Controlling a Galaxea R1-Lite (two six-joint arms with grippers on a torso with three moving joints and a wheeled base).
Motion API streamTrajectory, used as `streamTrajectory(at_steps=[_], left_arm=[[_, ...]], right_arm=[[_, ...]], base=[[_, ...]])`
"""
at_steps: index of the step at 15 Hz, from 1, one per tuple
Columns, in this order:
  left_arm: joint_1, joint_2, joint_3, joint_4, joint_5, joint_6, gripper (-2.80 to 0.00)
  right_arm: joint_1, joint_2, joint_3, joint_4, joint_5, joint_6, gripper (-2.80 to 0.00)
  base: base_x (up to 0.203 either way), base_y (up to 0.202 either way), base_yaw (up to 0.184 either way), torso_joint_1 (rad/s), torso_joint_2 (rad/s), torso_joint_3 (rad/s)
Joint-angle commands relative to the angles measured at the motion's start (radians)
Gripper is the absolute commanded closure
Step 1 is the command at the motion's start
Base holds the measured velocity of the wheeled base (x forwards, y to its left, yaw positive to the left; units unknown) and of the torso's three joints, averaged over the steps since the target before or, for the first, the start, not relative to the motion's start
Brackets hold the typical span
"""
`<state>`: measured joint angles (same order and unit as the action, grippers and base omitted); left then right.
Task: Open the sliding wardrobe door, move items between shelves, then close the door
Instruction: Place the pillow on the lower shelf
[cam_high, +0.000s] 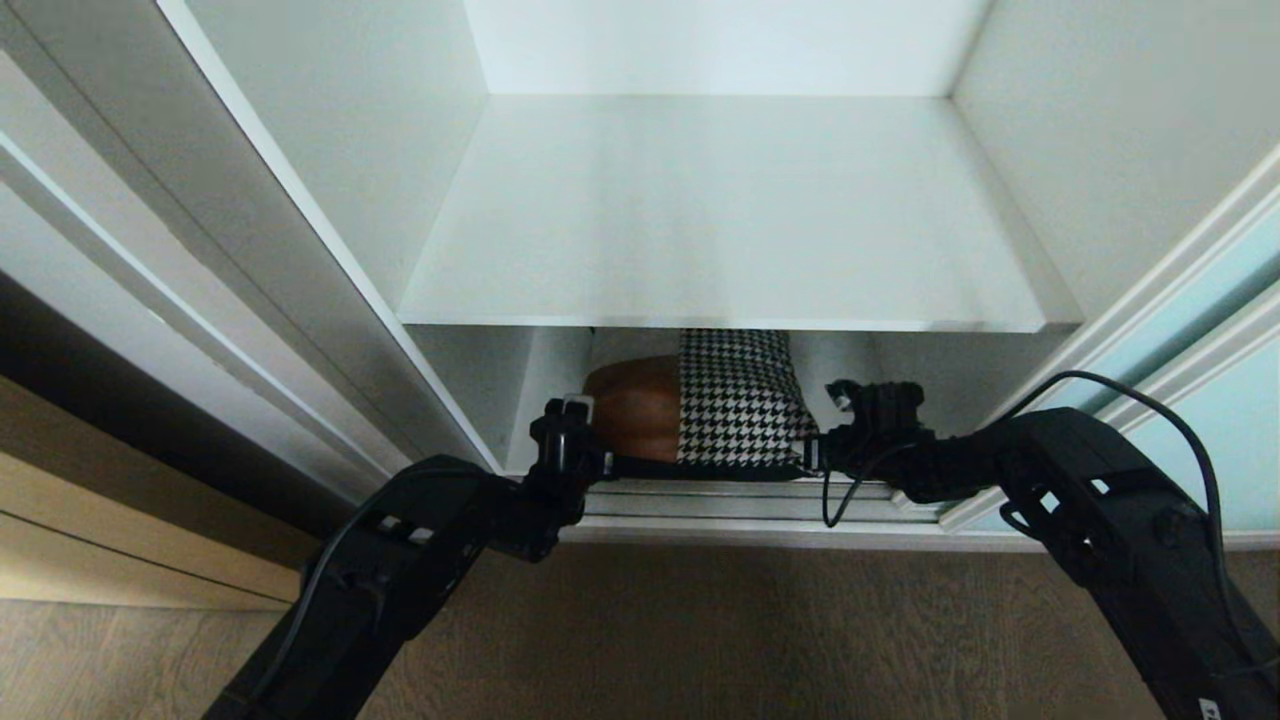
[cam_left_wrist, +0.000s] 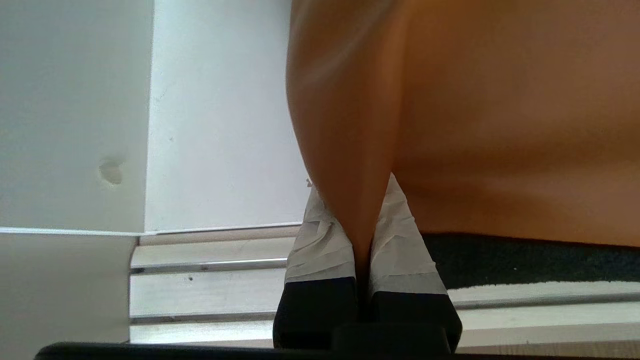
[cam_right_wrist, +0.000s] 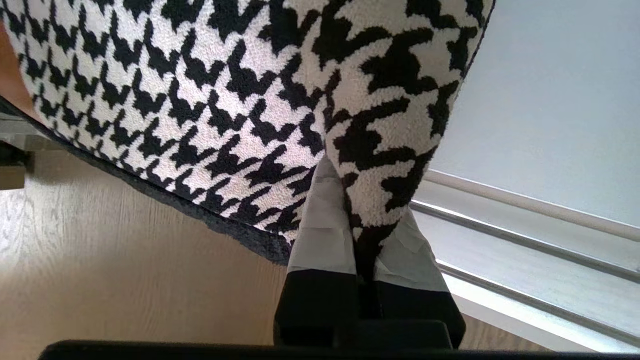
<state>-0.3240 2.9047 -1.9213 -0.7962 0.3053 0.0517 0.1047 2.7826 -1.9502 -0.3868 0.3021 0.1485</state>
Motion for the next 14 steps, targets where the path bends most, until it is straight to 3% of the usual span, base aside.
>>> streamTrajectory(at_steps=[1, 4, 5, 11, 14], left_arm=[[0.0, -0.004, -0.002, -0.005, 0.006, 0.0, 0.0], [0.002, -0.005, -0.007, 0.009, 0.008, 0.0, 0.0], [0.0, -0.005, -0.008, 0.016, 0.009, 0.0, -2.8], [0.002, -0.029, 0.028, -0.036, 0.014, 0.002, -2.8], [-0.001, -0.136, 0.223, -0.1, -0.001, 0.0, -2.8]], right_arm=[[0.003, 0.009, 0.002, -0.006, -0.001, 0.0, 0.0], [0.003, 0.006, 0.002, -0.015, 0.003, 0.0, 0.0], [0.003, 0.006, 0.002, -0.015, 0.006, 0.0, 0.0], [0.003, 0.01, 0.001, -0.044, 0.008, 0.002, 0.0], [0.015, 0.02, 0.002, -0.052, 0.006, 0.003, 0.0]], base=[[0.0, 0.0, 0.0, 0.0, 0.0, 0.0], [0.0, 0.0, 0.0, 0.0, 0.0, 0.0], [0.0, 0.0, 0.0, 0.0, 0.0, 0.0], [0.0, 0.0, 0.0, 0.0, 0.0, 0.0], [0.0, 0.0, 0.0, 0.0, 0.0, 0.0]])
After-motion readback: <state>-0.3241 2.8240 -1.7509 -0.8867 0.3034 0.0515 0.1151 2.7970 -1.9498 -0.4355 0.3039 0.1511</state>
